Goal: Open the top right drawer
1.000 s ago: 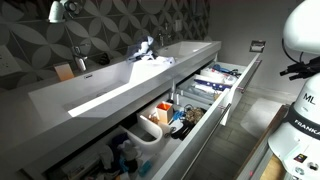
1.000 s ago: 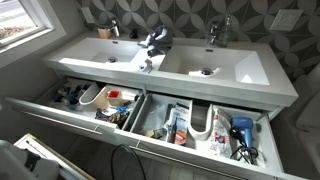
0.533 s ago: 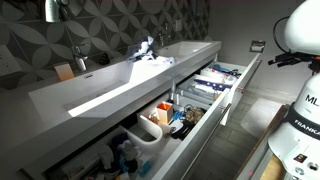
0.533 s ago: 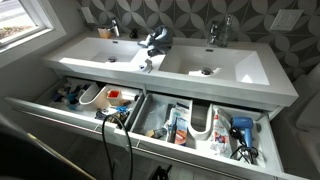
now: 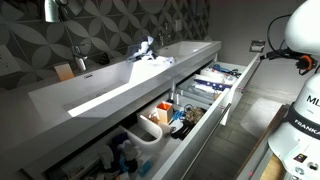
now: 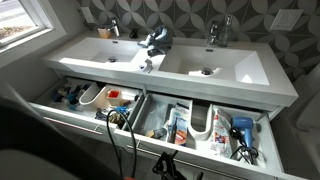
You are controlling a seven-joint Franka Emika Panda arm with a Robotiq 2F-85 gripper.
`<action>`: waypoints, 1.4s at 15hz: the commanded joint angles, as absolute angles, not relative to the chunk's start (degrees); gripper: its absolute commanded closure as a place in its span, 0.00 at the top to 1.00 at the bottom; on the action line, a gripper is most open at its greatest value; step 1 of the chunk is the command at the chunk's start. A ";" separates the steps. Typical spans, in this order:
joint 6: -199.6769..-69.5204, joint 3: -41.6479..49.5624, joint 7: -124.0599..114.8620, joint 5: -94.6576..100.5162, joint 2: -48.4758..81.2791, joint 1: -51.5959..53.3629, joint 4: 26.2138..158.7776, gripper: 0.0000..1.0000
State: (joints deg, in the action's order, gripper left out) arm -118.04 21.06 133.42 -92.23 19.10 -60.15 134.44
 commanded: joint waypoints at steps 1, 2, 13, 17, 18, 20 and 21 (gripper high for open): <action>-112.93 22.69 140.43 -98.76 18.78 -59.55 135.04 1.00; -111.09 23.10 141.55 -99.78 18.33 -59.66 135.53 1.00; -108.27 25.67 152.29 -100.21 -1.28 -53.58 149.44 1.00; -122.02 21.76 150.13 -99.95 -13.82 -47.37 153.53 1.00; -125.96 20.09 148.97 -100.24 -16.88 -45.81 153.99 1.00; -133.57 16.35 144.71 -100.44 -21.28 -42.76 153.31 1.00; -137.25 14.52 141.48 -99.94 -22.75 -41.29 152.35 1.00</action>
